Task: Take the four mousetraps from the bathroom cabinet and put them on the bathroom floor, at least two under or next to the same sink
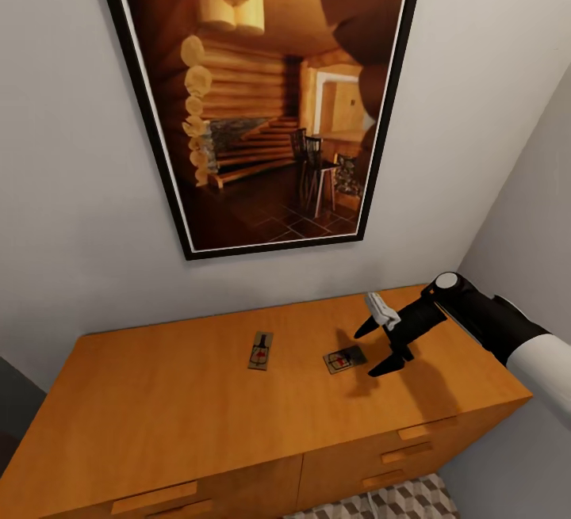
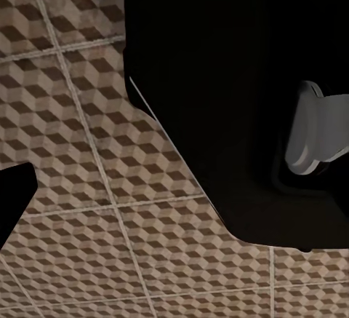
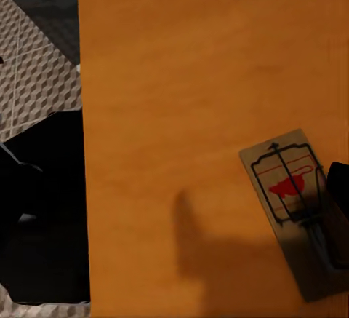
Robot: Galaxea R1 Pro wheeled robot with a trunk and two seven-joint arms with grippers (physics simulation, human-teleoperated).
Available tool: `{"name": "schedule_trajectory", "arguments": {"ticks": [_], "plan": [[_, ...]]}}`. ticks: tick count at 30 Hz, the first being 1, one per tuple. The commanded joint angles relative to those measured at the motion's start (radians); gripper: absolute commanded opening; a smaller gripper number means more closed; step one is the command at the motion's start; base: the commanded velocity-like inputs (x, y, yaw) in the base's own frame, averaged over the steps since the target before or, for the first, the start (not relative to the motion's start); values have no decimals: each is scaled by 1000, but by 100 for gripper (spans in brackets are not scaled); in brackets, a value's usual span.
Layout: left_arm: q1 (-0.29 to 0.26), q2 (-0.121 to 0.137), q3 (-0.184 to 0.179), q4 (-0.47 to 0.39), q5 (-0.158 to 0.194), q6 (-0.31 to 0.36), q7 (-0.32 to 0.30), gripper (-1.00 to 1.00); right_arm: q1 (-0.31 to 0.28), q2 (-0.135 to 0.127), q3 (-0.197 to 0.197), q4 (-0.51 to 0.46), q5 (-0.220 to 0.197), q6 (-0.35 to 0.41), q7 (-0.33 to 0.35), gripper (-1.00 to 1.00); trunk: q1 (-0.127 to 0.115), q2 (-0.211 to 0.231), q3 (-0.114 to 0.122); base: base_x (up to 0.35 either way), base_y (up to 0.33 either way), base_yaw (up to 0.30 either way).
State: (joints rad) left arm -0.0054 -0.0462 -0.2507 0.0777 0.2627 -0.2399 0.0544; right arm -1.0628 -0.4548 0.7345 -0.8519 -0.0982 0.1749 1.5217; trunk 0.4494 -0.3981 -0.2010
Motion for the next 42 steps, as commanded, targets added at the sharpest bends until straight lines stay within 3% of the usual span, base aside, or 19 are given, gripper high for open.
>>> {"name": "schedule_trajectory", "arguments": {"ticks": [1, 19, 27, 42], "plan": [[-1, -1, -9, 2, 7, -6, 2, 100, -2, -2, 5, 1, -8, 16, 3, 100, 1, -2, -2, 0, 0, 0], [-1, -1, -9, 2, 7, -6, 2, 100, -2, -2, 6, 11, 0, 23, -1, 100, 1, -2, -2, 0, 0, 0], [-1, -1, -9, 2, 7, -6, 2, 100, -2, 0, 8, 42, -1, -54, -112, 100, 1, -2, -2, 0, 0, 0], [-1, -1, -9, 2, 7, -6, 2, 100, -2, 4, 9, 48, -2, -62, -128, 100, 1, -2, -2, 0, 0, 0]]}}
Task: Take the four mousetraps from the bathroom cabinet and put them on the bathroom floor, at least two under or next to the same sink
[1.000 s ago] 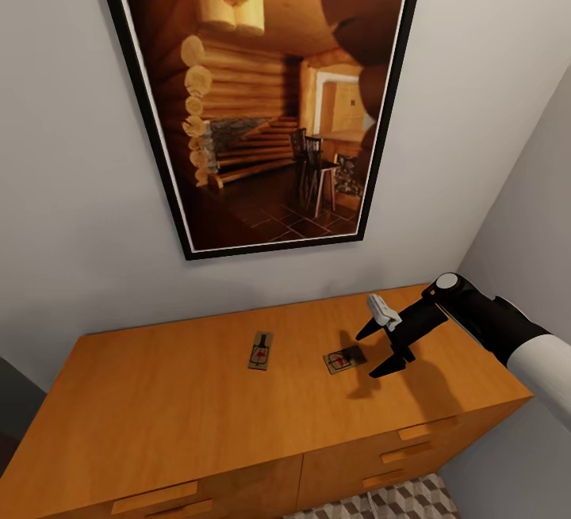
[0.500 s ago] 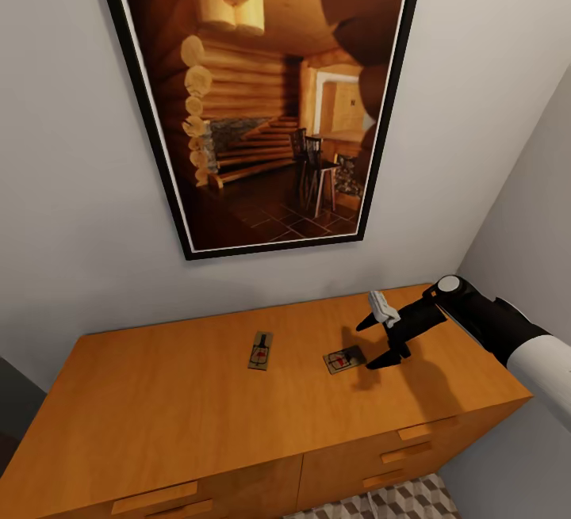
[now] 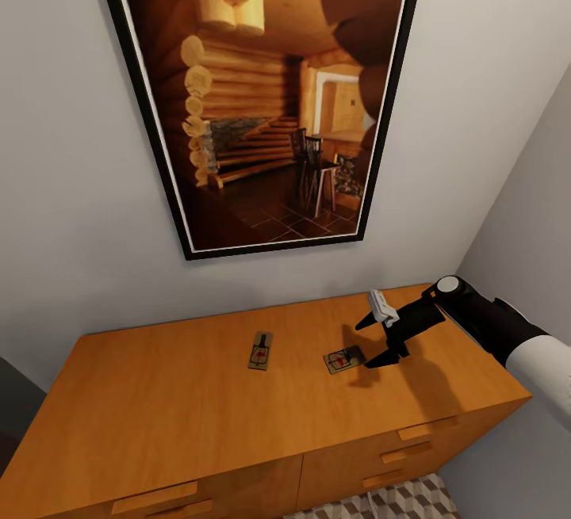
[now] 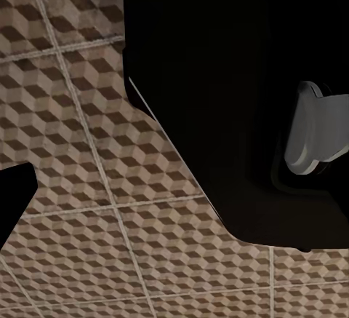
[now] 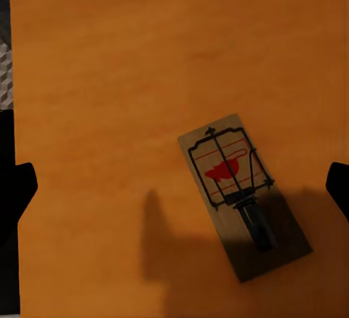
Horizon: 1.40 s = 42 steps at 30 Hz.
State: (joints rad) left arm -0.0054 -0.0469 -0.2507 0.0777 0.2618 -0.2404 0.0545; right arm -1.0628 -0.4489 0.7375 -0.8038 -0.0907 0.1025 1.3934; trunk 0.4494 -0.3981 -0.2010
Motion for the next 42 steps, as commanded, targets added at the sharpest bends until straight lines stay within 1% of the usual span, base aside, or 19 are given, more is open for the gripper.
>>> {"name": "schedule_trajectory", "arguments": {"ticks": [1, 17, 42], "plan": [[-1, -1, -9, 2, 8, -6, 2, 100, -2, -1, 6, 0, -10, 10, 1, 100, 1, -2, -2, 0, 0, 0], [-1, -1, -9, 2, 8, -5, 2, 100, -2, 1, 5, 0, -10, 10, 4, 100, 1, -2, -4, 0, 0, 0], [-1, -2, -9, 2, 8, -5, 2, 100, -2, 2, 5, 0, -11, 10, 4, 100, 1, -2, -41, 0, 0, 0]]}}
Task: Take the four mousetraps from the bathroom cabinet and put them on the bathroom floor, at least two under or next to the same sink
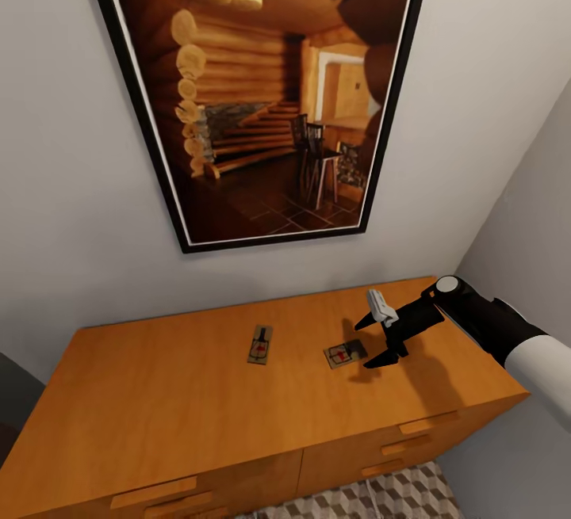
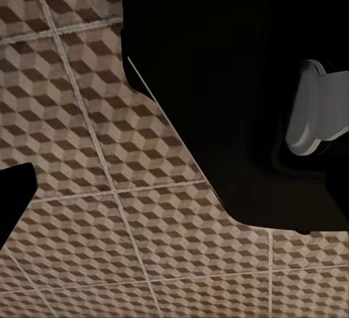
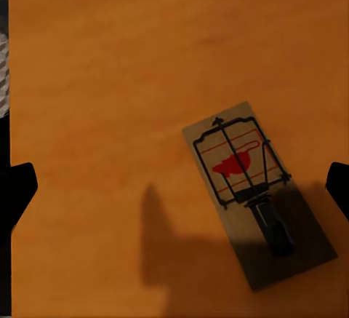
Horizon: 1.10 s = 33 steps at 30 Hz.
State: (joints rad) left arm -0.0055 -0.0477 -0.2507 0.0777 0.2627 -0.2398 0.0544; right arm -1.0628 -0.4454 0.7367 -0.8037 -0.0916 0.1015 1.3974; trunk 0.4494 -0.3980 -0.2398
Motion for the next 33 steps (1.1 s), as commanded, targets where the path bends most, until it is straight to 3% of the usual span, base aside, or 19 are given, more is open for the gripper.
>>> {"name": "schedule_trajectory", "arguments": {"ticks": [1, 19, 26, 33], "plan": [[-1, -1, -9, 2, 7, -6, 2, 100, -2, -1, 6, 0, -10, 10, 0, 100, 1, -2, -3, 0, 0, 0], [-1, 0, -9, 2, 7, -6, 2, 100, -2, -2, 6, 0, -7, 0, -6, 100, 1, -2, -29, 0, 0, 0], [-1, 0, -9, 2, 7, -6, 2, 100, -2, -2, 6, 5, -6, -97, -8, 100, 1, -2, -31, 0, 0, 0], [-1, -1, -9, 2, 7, -6, 2, 100, -2, -3, 6, 20, -8, -139, -8, 100, 1, -2, -31, 0, 0, 0]]}}
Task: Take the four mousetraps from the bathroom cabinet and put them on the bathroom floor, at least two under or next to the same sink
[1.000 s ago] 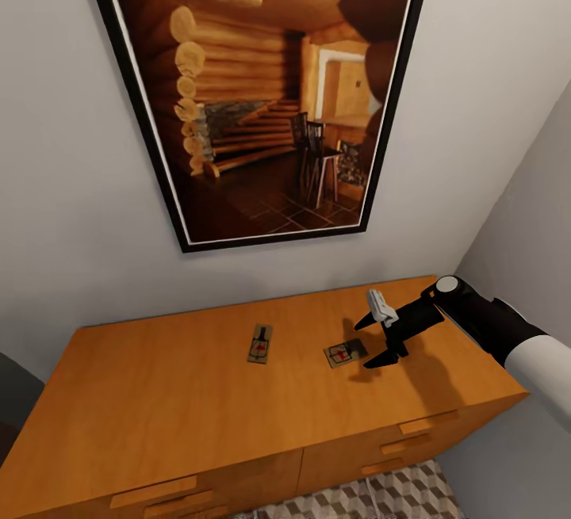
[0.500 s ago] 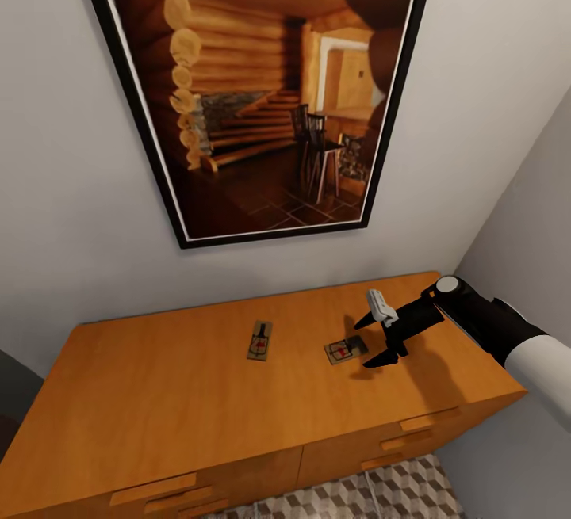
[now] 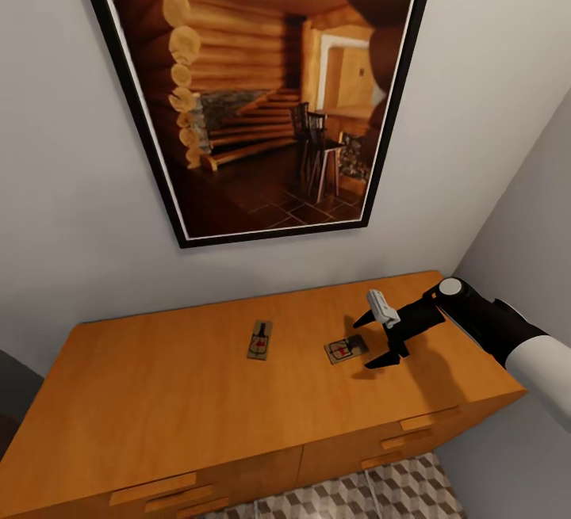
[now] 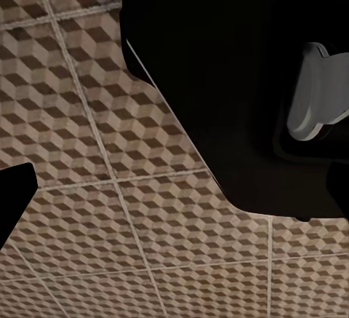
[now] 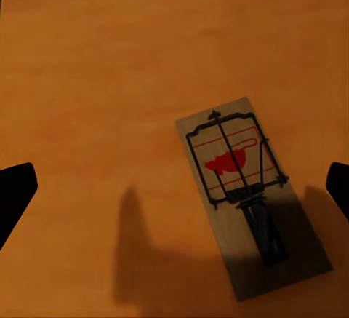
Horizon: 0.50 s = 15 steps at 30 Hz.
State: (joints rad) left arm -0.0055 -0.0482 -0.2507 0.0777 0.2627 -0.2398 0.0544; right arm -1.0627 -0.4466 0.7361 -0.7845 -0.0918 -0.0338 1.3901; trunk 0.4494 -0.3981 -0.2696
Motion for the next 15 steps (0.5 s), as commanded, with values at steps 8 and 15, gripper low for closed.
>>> {"name": "schedule_trajectory", "arguments": {"ticks": [8, 15], "plan": [[-1, -1, -9, 2, 7, -6, 2, 100, -2, -1, 6, 5, -5, -13, -2, 100, 1, -2, -2, 0, 0, 0], [-1, -1, -9, 2, 7, -6, 2, 100, -2, -1, 6, 6, -5, -15, -12, 100, 1, -2, -2, 0, 0, 0]]}}
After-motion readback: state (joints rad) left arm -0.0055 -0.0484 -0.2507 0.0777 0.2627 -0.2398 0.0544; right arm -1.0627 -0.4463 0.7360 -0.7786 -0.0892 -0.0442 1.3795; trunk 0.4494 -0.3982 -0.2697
